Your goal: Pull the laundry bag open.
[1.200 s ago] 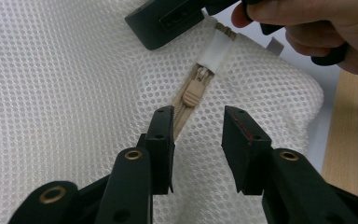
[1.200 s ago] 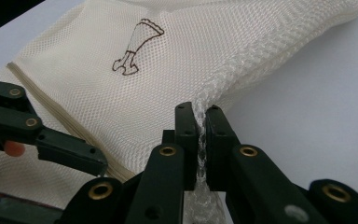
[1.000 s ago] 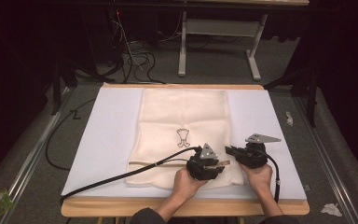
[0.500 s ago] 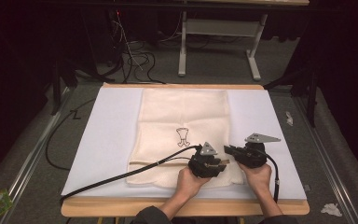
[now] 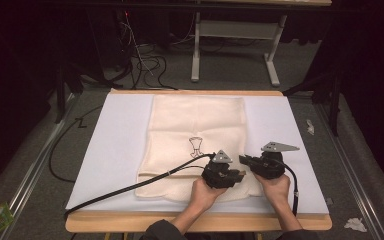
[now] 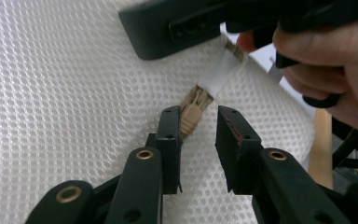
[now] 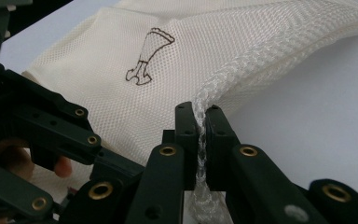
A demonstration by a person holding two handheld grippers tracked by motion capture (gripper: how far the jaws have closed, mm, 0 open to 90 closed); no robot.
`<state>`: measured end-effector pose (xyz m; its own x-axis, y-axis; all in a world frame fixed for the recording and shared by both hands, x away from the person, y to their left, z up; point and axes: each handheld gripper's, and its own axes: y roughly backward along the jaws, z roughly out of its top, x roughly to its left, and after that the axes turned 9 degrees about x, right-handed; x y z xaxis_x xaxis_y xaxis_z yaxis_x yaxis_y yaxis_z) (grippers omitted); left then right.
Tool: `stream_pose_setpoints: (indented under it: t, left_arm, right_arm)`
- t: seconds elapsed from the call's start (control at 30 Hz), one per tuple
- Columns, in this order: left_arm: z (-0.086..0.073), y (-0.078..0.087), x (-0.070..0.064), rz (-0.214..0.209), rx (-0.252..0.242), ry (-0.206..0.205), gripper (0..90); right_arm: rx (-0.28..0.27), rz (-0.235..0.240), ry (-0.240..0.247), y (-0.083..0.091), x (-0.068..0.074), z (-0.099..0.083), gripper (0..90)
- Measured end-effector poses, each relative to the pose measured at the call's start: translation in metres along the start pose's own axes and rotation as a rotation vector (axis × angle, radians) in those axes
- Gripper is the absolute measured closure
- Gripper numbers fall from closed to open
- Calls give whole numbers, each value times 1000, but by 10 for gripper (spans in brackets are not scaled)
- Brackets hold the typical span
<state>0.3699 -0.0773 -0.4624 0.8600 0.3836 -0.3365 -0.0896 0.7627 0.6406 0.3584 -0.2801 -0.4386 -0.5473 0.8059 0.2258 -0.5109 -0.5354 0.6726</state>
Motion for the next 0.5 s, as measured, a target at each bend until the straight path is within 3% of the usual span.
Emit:
stream_pose_setpoints:
  t: [0.07, 0.17, 0.33, 0.5]
  left_arm:
    - [0, 0, 0, -17, -4, 15, 730]
    - [-1, -2, 1, 13, 18, 11, 731]
    - [-1, -4, 2, 4, 19, 20, 730]
    - [0, -5, -2, -22, 18, -6, 773]
  right_arm:
    - [2, 0, -7, 1, -2, -2, 874]
    - [0, 1, -7, 1, -3, -4, 874]
    - [-1, 7, -11, -2, -2, -4, 874]
    - [-3, 11, -14, -2, -2, -4, 874]
